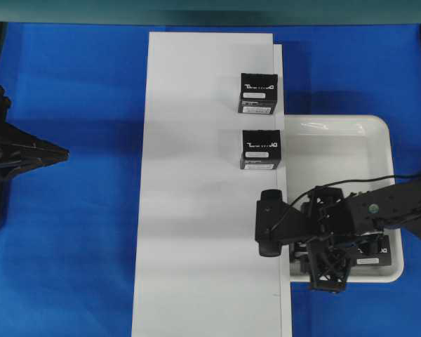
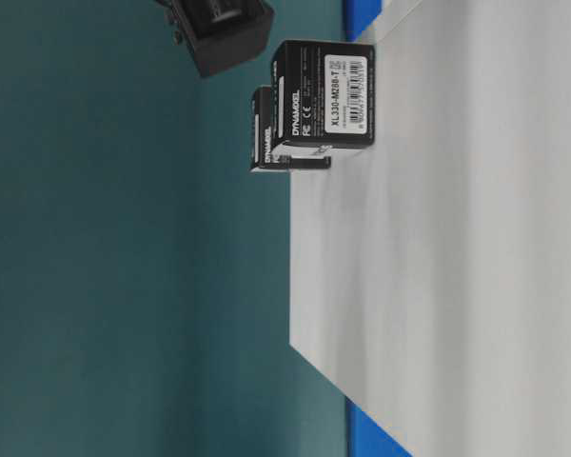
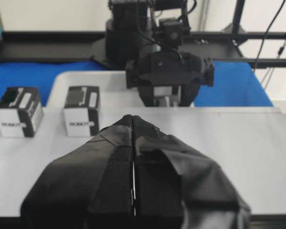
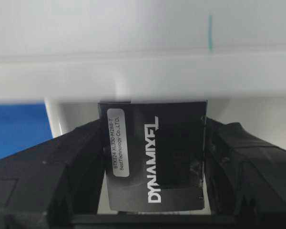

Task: Place the box from the white plastic tray onto the white base.
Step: 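Close the right gripper on the box and lift it, then carry the held box left over the white base below the second box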

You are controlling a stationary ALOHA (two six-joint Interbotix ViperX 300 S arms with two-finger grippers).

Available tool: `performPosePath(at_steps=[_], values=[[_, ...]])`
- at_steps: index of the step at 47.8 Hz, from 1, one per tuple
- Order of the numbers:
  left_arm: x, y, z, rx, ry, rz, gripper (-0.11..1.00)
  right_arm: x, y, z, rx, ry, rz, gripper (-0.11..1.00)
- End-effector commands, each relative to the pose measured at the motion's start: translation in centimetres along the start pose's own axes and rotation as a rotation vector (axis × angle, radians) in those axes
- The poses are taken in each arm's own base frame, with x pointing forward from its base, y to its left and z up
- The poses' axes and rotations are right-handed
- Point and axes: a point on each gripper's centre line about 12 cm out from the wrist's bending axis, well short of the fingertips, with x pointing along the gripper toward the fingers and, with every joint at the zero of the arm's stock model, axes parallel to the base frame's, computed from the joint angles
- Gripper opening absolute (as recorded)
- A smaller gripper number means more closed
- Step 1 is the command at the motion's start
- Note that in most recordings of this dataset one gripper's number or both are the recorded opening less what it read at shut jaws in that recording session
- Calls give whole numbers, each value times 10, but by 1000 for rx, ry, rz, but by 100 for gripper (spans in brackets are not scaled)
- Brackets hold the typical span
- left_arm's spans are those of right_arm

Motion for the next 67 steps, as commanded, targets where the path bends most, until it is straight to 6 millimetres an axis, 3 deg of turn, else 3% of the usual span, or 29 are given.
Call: performPosePath(at_steps=[1,24,32,47,67], values=[[2,-1,11,0,-25,-3,-6,-17,2,3,5,-26,12,58],[2,-2,10,0,-22,-8,-6,-132,-10,-12,64,-95,30,58],[3,-2,9,0,-18,-11,-6,-161,-13,-6,80,-139,36,58],[3,-4,11,0,-23,-20,-6,-181,-14,18,86,-167,31,58],[2,-7,14,-1,-29,-34,-6,-180,-10,56,68,-110,5,58]])
